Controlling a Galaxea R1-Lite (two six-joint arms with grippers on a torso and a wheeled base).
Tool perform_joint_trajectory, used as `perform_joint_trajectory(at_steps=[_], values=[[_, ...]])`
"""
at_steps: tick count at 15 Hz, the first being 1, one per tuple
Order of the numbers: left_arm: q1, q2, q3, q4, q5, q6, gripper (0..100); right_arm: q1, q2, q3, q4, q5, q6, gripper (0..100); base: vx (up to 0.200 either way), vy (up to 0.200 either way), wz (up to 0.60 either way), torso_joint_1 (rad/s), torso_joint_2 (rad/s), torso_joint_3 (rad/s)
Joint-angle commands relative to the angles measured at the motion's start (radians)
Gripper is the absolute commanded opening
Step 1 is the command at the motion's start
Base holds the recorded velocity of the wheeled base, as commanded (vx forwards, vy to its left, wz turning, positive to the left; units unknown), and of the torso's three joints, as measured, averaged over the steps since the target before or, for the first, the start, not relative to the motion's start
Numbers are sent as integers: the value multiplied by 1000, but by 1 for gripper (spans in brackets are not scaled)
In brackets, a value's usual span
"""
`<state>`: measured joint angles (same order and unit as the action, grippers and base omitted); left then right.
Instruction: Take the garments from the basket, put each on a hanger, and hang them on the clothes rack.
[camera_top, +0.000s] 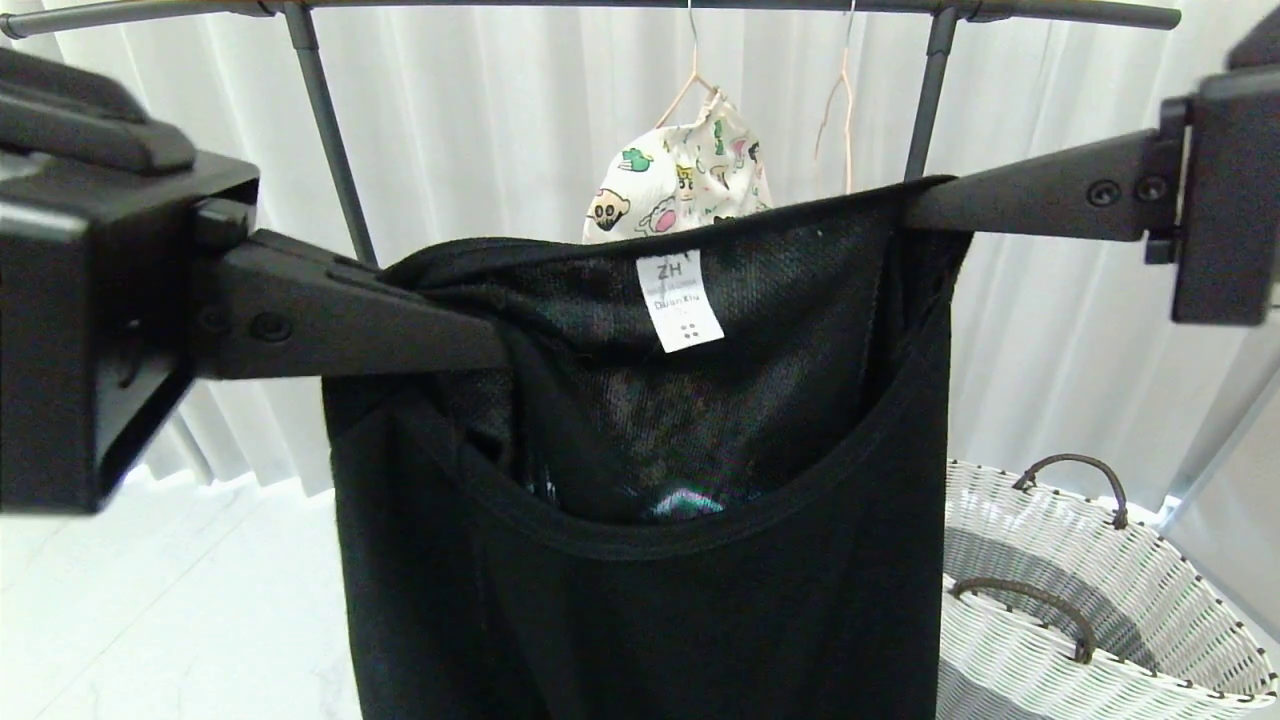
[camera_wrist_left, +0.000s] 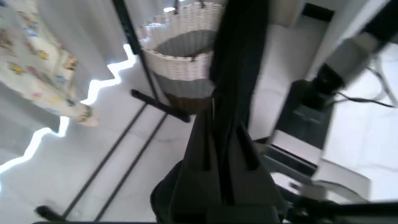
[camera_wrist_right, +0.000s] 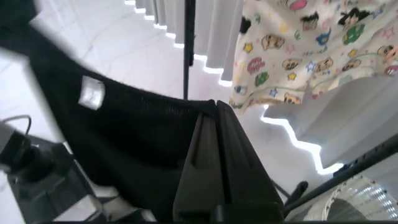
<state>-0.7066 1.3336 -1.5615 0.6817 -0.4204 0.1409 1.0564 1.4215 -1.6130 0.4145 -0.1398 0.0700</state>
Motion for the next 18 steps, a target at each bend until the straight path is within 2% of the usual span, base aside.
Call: perform_joint_trajectory(at_steps=[1,8,9,10,11,12,16,17,18], values=[[-44,-83,77,1,0,-6,0,-21,94,-87,-3,11,-1,0,0,0,0,0,0,0],[-42,-63,86,-4,9,11,0,-32,91,-93,9,8,-1,0,0,0,0,0,0,0],[-4,-1,75,-45,115,89,0,-33,53,-67,35,6,-1,0,0,0,0,0,0,0],[2,30,77,-96,218,131,0,-33,25,-44,55,6,-1,0,0,0,0,0,0,0],[1,38,75,-119,252,143,0,-33,11,-28,63,5,-1,0,0,0,0,0,0,0],[-2,41,77,-125,244,146,0,-33,-10,4,63,3,-1,0,0,0,0,0,0,0],[-24,38,84,-125,224,144,0,-33,-15,10,63,3,-1,0,0,0,0,0,0,0],[-24,38,84,-125,224,144,0,-33,-15,12,63,3,-1,100,0,0,0,0,0,0],[-24,39,84,-125,229,144,0,-33,-15,13,64,3,-1,100,0,0,0,0,0,0]])
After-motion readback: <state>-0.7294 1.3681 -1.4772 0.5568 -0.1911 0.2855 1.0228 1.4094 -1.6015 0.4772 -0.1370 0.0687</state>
